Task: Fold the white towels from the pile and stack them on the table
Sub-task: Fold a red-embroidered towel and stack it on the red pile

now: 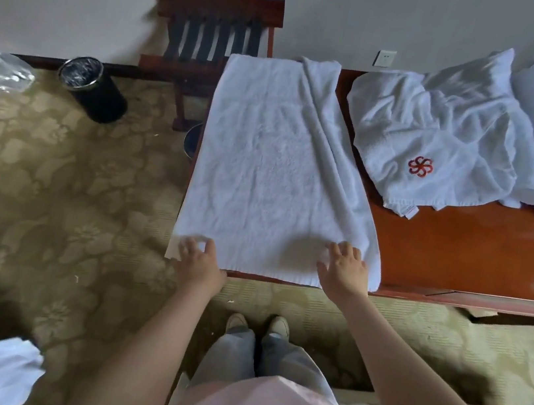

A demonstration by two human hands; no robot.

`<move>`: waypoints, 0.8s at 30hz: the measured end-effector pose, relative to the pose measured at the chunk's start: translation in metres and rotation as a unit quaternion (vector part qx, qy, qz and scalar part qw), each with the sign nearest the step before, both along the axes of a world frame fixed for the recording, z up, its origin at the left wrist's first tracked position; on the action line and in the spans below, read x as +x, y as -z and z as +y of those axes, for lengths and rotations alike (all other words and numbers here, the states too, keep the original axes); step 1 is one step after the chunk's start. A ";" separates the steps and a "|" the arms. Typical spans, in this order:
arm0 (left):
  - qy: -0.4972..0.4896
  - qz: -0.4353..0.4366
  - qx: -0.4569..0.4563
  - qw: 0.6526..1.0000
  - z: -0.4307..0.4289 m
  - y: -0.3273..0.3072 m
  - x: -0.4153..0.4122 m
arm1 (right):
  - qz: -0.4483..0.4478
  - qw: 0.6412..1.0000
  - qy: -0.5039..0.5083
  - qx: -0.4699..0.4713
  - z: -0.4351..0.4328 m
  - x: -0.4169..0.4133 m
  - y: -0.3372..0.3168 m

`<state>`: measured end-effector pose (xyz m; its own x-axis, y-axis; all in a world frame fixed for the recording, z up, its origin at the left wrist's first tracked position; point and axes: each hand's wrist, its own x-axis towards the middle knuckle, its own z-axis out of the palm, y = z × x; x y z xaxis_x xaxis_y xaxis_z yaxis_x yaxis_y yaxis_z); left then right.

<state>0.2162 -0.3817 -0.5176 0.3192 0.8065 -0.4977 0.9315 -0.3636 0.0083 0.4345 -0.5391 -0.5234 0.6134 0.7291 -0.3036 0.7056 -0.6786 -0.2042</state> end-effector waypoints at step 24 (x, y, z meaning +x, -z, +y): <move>0.083 -0.235 -0.044 0.967 0.217 -0.118 0.215 | 0.099 0.984 0.068 0.134 0.221 0.159 -0.103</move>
